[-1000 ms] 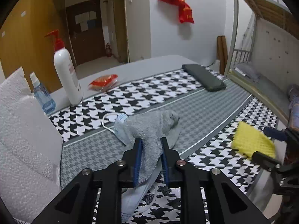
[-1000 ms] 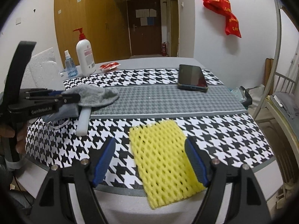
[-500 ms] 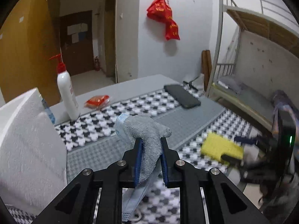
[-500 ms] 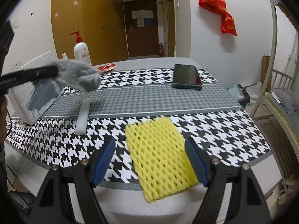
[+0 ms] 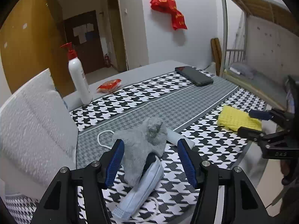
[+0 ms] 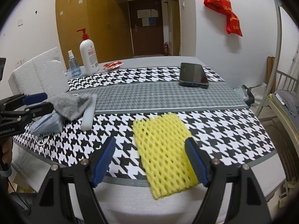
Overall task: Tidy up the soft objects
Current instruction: 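Grasp the grey sock with the left tool while the right tool regrasps the sponge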
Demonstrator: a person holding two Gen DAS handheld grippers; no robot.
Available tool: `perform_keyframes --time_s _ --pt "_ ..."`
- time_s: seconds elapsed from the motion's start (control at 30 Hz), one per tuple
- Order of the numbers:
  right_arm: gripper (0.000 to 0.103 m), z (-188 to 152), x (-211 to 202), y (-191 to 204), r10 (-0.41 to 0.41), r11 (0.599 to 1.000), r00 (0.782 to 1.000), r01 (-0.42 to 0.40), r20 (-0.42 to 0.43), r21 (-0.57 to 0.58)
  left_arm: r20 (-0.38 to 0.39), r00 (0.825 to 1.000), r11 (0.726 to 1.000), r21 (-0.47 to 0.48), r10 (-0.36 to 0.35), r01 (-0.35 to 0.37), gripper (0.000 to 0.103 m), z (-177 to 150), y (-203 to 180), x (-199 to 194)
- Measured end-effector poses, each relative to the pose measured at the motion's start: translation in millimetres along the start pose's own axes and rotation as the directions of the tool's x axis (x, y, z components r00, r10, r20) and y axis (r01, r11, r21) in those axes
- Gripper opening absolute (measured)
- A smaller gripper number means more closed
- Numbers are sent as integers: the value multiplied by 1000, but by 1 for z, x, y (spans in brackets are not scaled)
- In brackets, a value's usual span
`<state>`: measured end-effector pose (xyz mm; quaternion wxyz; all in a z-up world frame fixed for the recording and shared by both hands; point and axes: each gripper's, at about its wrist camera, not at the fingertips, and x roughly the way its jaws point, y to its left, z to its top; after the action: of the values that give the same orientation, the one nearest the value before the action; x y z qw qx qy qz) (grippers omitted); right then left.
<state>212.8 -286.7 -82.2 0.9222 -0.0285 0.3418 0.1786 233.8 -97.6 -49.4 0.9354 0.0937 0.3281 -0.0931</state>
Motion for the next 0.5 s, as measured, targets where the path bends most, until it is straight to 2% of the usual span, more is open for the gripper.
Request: perform_keyframes --time_s 0.17,0.23,0.3,0.4,0.5 --pt "80 -3 -1 -9 -20 1000 1000 20 -8 24 -38 998 998 32 48 -46 60 8 -4 21" --pt "80 -5 -1 -13 -29 999 1000 29 -13 33 -56 997 998 44 55 -52 53 7 -4 28" --pt "80 -6 -2 -15 -36 999 999 36 -14 37 -83 994 997 45 74 -70 35 7 -3 34" --pt "80 -6 -1 -18 -42 998 999 43 -17 44 -82 994 997 34 68 -65 19 7 -1 33" --pt "80 -6 4 -18 -45 998 999 46 -32 41 -62 996 998 28 63 -61 10 9 1 28"
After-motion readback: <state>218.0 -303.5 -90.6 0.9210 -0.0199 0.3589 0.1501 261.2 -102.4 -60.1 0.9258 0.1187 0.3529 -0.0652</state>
